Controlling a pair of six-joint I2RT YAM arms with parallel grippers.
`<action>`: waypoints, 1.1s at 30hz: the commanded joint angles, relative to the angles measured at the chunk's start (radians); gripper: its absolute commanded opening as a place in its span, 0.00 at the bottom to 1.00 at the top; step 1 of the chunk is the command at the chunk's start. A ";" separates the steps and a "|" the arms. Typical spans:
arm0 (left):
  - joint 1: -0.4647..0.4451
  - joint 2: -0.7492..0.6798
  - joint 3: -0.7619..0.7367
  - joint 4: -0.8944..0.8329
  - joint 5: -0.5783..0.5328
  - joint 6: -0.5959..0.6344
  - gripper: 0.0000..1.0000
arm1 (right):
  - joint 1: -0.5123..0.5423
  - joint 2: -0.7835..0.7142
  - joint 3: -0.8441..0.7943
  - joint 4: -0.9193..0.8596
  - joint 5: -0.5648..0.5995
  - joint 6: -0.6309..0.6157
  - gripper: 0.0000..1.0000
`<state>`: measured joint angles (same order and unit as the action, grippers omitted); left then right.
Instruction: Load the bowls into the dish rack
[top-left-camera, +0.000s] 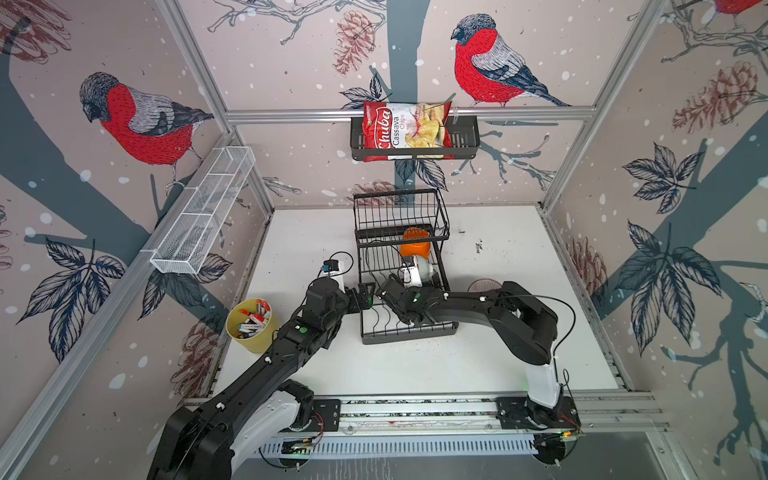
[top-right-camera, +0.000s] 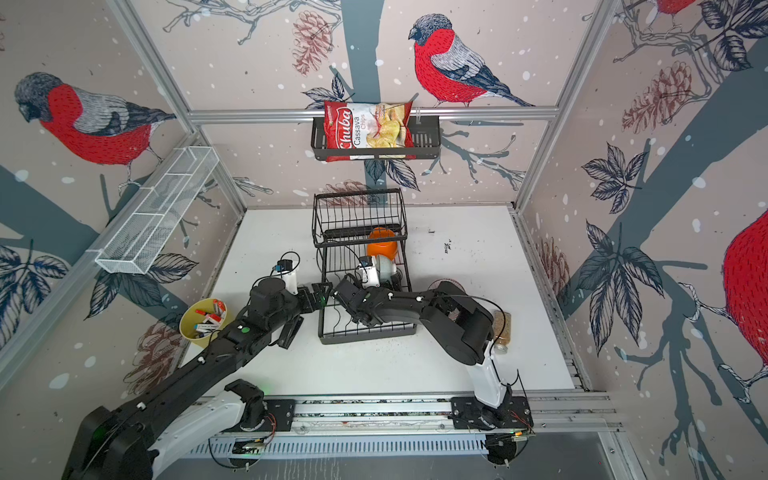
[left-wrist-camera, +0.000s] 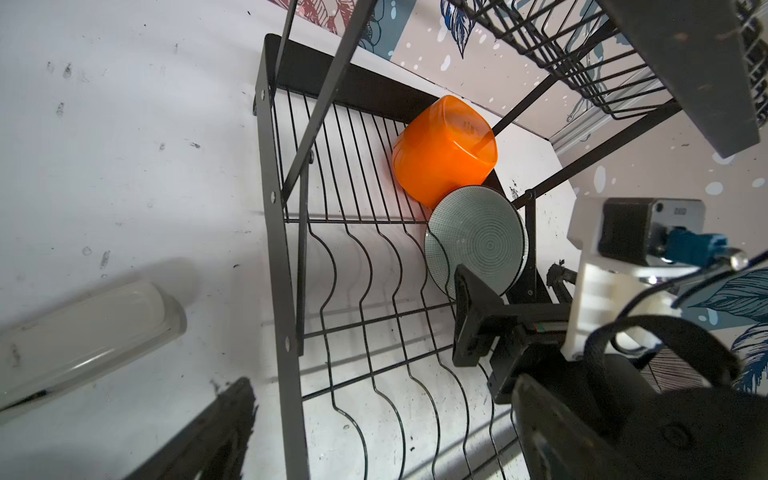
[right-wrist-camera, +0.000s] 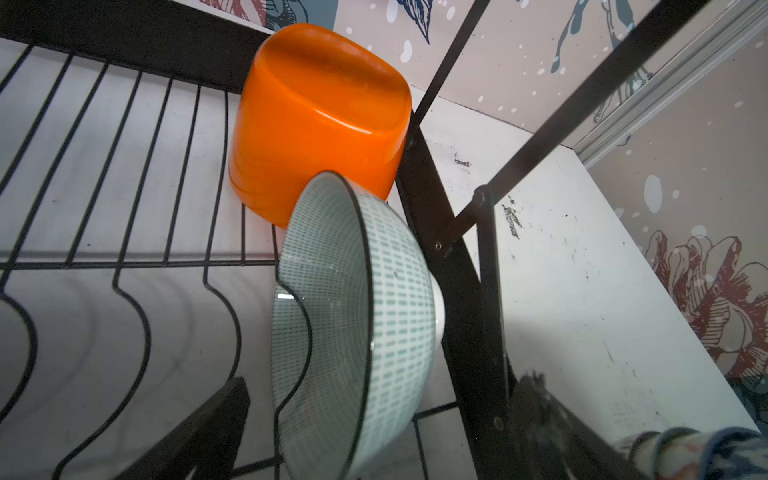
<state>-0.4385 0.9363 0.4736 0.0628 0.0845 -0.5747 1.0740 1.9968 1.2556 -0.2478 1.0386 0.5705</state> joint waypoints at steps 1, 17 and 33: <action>0.001 0.001 0.008 0.013 -0.003 0.007 0.96 | 0.005 -0.027 -0.023 0.036 -0.027 -0.015 0.99; 0.001 0.027 0.026 0.011 -0.002 0.007 0.96 | 0.013 -0.229 -0.181 0.130 -0.188 -0.034 1.00; 0.000 0.016 0.063 -0.046 0.061 0.035 0.95 | -0.059 -0.530 -0.273 0.037 -0.359 0.039 0.98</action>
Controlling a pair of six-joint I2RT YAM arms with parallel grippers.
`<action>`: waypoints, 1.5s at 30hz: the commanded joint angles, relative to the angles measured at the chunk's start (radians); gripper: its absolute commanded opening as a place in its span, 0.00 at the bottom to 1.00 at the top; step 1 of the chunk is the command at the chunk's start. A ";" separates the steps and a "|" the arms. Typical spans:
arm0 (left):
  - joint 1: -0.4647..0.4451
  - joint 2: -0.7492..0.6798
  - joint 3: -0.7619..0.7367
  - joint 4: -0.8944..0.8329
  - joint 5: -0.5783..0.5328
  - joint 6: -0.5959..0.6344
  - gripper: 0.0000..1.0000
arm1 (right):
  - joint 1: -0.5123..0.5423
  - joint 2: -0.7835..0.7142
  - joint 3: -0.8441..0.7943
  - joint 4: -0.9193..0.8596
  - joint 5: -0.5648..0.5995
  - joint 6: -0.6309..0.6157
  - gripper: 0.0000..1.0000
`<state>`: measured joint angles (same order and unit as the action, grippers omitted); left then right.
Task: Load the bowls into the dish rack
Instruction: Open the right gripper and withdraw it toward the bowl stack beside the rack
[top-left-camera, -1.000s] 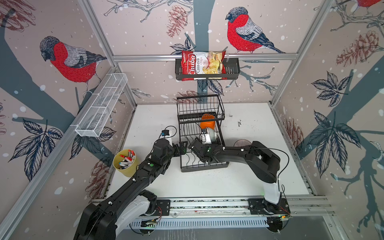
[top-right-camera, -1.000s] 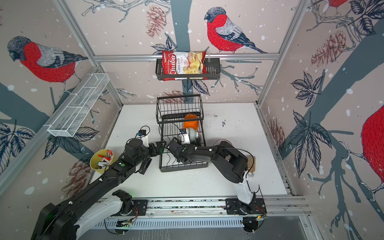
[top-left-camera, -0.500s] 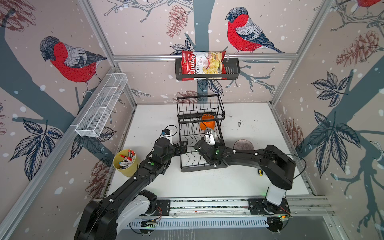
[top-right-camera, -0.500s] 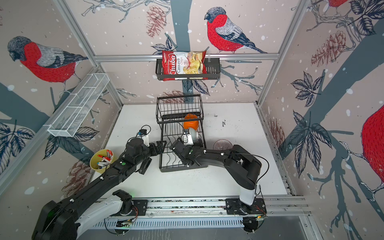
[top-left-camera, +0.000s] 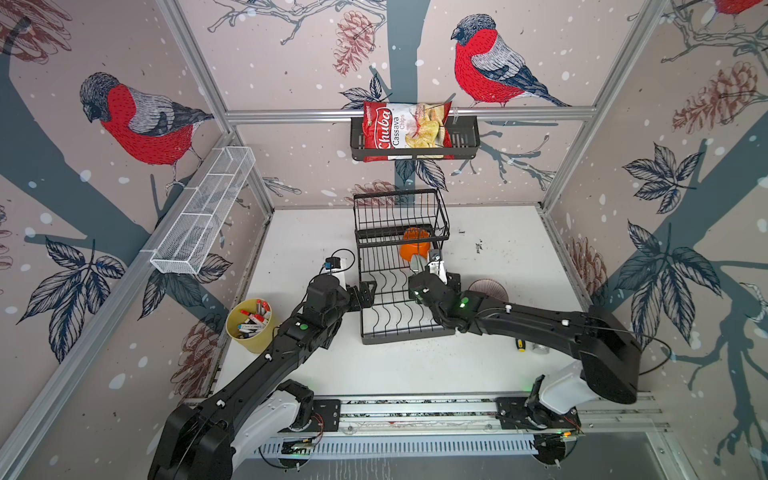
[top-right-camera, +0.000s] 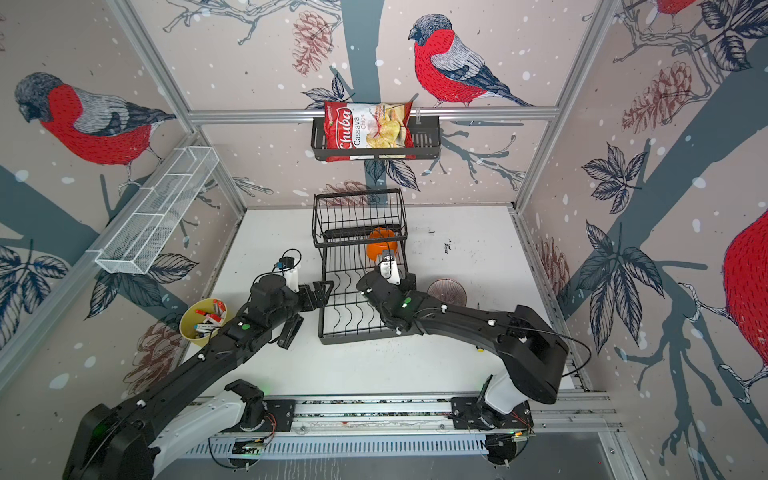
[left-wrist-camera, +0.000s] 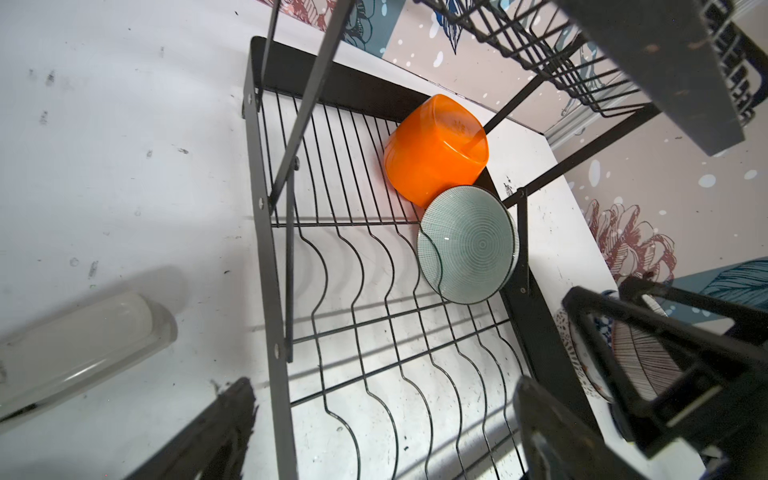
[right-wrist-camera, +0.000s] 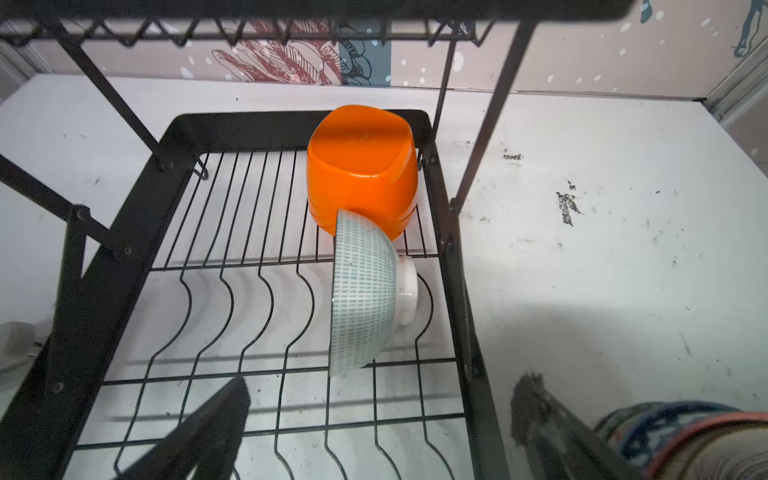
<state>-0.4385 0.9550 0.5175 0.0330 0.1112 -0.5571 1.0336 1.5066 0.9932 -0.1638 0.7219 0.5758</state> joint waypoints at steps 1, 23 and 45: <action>-0.002 -0.002 0.023 -0.020 0.038 0.016 0.95 | -0.031 -0.059 -0.015 -0.063 -0.052 0.045 0.98; -0.206 0.064 0.143 -0.187 -0.130 -0.005 0.92 | -0.290 -0.437 -0.112 -0.379 -0.149 0.115 0.93; -0.214 0.239 0.159 -0.422 -0.251 -0.035 0.72 | -0.299 -0.502 -0.086 -0.498 -0.184 0.115 0.82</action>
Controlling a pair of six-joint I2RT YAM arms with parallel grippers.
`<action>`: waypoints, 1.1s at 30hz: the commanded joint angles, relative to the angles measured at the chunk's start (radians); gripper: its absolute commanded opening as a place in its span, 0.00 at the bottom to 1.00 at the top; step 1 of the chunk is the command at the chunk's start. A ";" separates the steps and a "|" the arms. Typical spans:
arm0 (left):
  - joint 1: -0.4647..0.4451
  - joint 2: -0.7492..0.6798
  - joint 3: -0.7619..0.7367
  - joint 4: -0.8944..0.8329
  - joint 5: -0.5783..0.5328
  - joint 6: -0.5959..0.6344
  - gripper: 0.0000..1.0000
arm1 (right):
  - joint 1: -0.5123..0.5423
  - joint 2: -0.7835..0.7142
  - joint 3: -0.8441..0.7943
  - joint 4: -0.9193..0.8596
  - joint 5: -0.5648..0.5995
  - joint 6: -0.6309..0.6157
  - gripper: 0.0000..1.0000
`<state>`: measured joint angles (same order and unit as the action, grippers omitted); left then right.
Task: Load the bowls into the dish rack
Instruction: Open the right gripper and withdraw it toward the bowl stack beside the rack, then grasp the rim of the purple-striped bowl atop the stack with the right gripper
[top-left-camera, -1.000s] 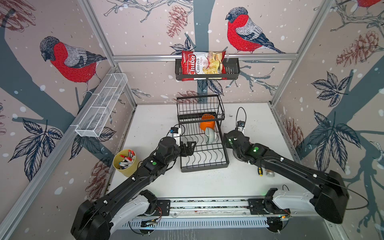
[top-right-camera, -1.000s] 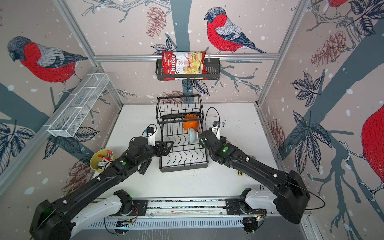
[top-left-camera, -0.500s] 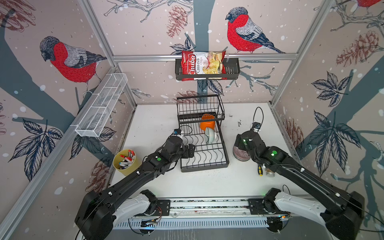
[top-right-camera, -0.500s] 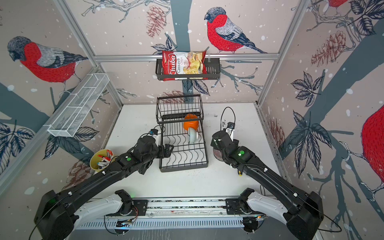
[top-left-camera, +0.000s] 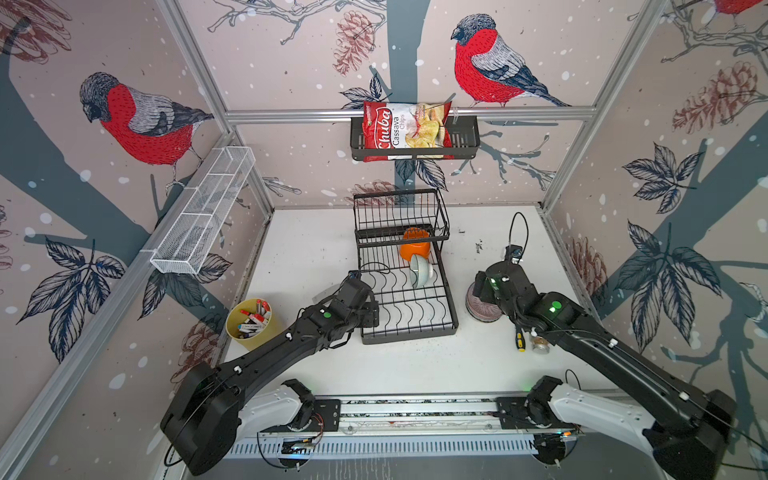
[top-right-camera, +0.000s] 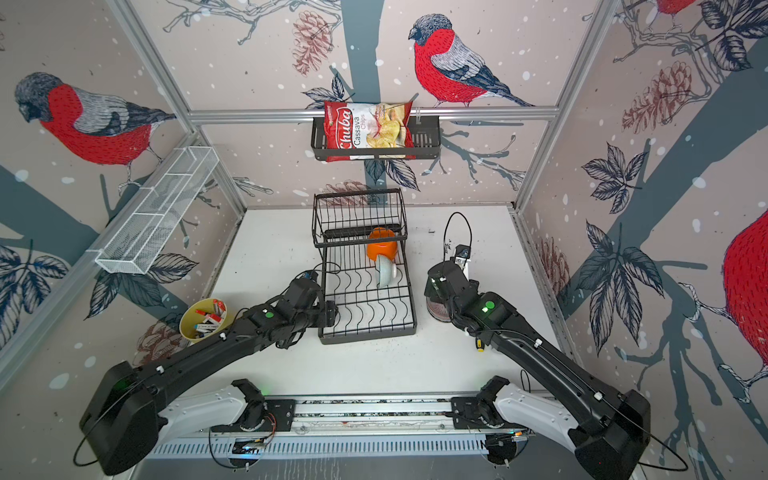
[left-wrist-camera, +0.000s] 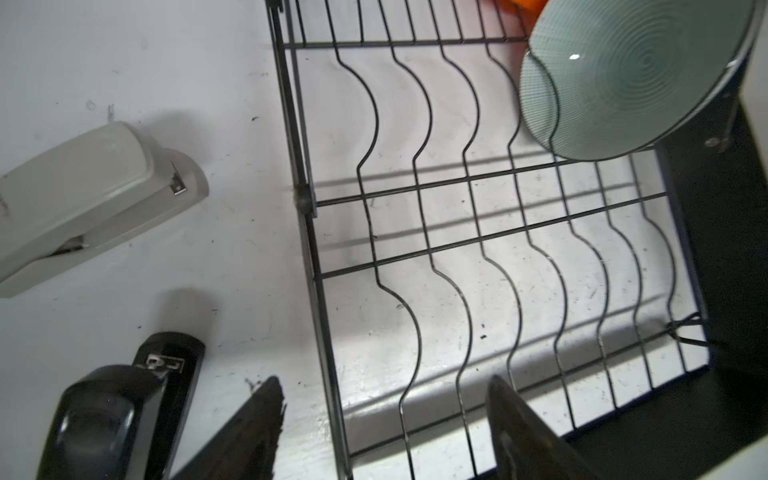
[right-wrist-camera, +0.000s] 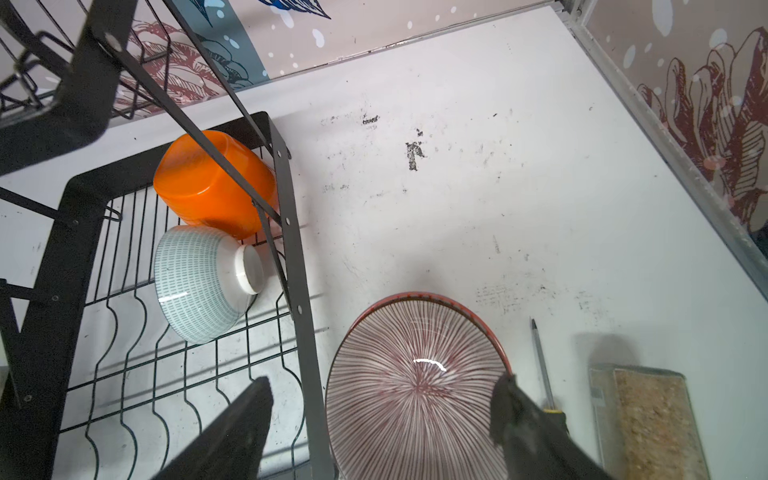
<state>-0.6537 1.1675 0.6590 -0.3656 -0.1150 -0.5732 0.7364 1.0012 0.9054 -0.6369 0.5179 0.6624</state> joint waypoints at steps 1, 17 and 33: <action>0.001 0.044 0.025 -0.028 -0.025 -0.025 0.70 | -0.004 0.006 -0.001 -0.028 0.019 0.032 0.81; 0.001 0.163 0.046 0.077 -0.002 -0.075 0.32 | -0.089 -0.007 -0.026 -0.121 -0.003 0.124 0.67; 0.000 0.207 0.055 0.203 0.055 -0.099 0.20 | -0.155 -0.010 -0.084 -0.153 -0.100 0.185 0.61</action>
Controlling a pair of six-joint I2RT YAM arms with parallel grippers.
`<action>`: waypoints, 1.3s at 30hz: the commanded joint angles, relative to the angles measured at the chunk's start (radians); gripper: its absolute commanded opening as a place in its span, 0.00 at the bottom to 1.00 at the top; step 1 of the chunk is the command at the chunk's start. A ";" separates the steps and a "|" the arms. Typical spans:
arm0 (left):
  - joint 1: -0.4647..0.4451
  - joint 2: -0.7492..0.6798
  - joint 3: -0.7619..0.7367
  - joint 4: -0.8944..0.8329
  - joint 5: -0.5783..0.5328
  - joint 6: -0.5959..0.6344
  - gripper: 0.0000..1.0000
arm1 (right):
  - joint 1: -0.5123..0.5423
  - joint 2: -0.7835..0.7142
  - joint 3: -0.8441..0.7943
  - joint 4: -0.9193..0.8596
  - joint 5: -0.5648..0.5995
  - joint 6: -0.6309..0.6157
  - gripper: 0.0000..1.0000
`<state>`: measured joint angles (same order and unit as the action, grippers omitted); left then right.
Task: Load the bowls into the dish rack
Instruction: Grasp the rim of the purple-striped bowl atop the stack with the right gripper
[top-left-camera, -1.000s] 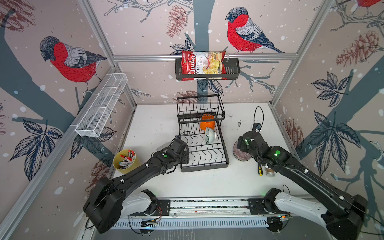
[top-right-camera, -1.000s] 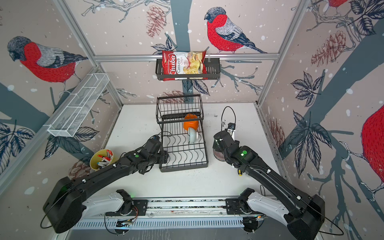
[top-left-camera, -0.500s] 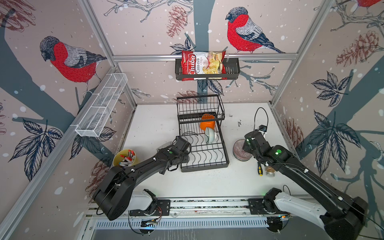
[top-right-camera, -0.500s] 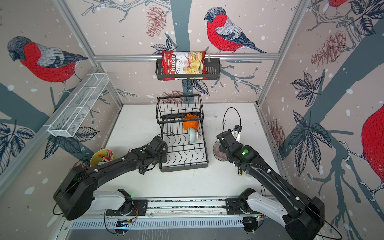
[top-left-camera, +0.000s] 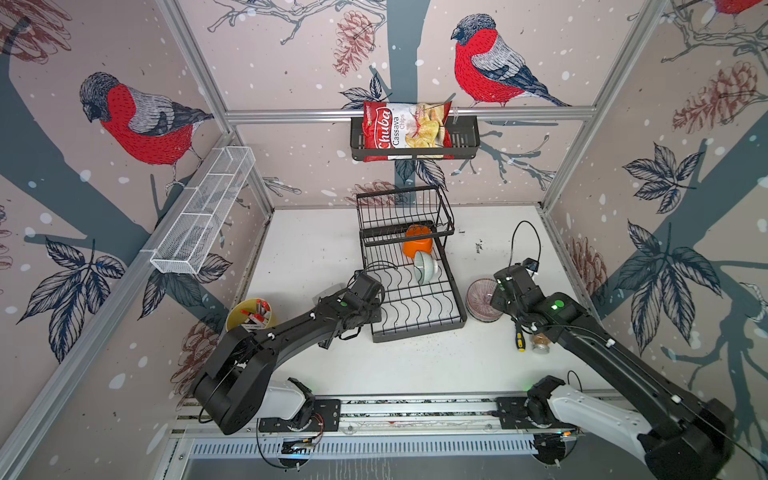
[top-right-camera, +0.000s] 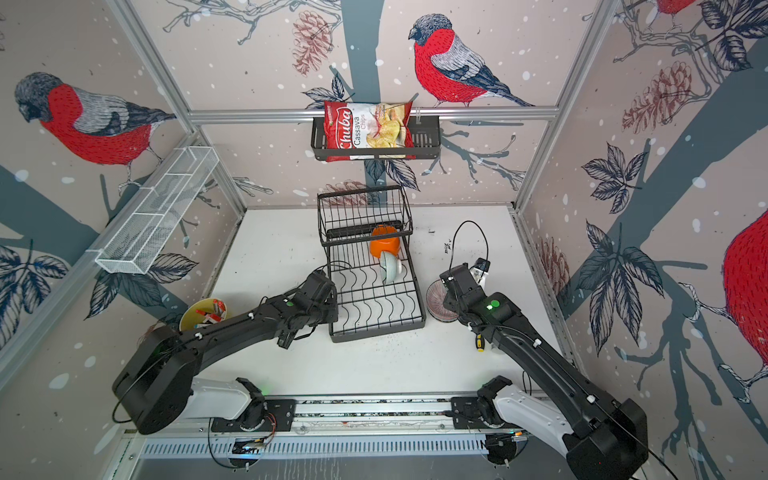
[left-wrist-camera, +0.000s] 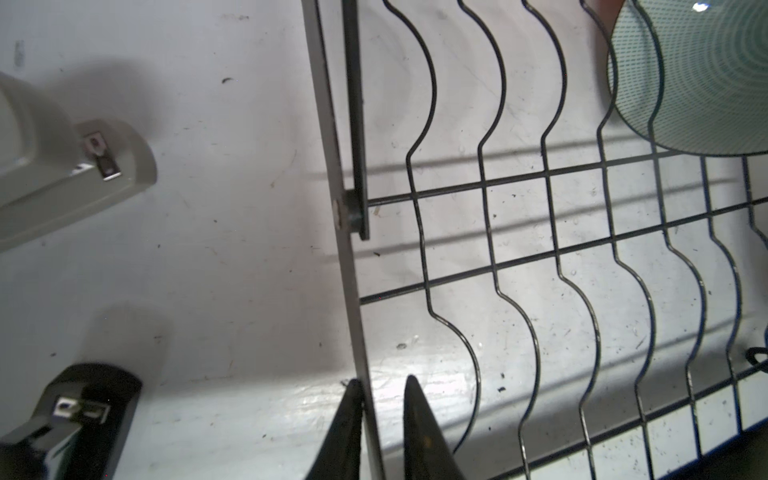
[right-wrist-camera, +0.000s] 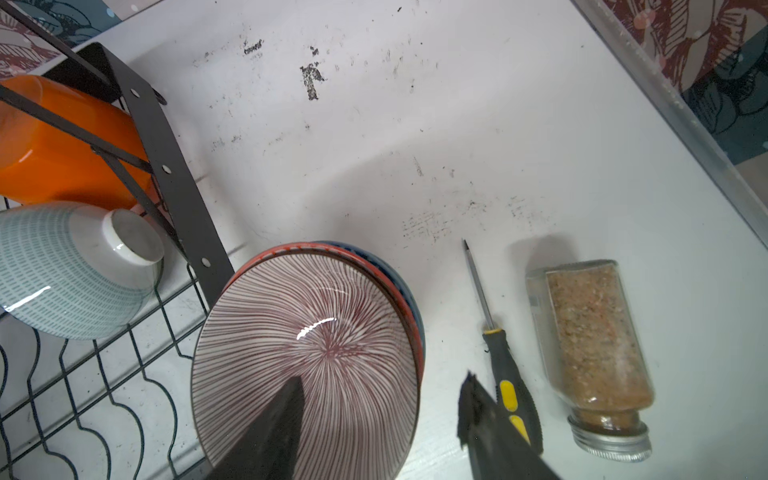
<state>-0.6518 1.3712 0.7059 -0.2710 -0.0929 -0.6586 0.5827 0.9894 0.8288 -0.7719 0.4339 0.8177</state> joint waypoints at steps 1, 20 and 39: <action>-0.001 0.004 0.007 0.116 0.036 -0.014 0.20 | -0.003 0.002 -0.013 -0.017 -0.021 0.034 0.60; -0.002 -0.044 -0.010 0.138 0.021 0.000 0.41 | -0.004 0.018 -0.074 0.017 -0.132 0.075 0.47; -0.002 -0.119 -0.029 0.144 -0.009 0.011 0.63 | -0.003 0.022 -0.092 0.045 -0.169 0.097 0.32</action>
<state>-0.6525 1.2587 0.6807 -0.1623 -0.0826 -0.6540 0.5800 1.0142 0.7376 -0.7444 0.2771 0.9005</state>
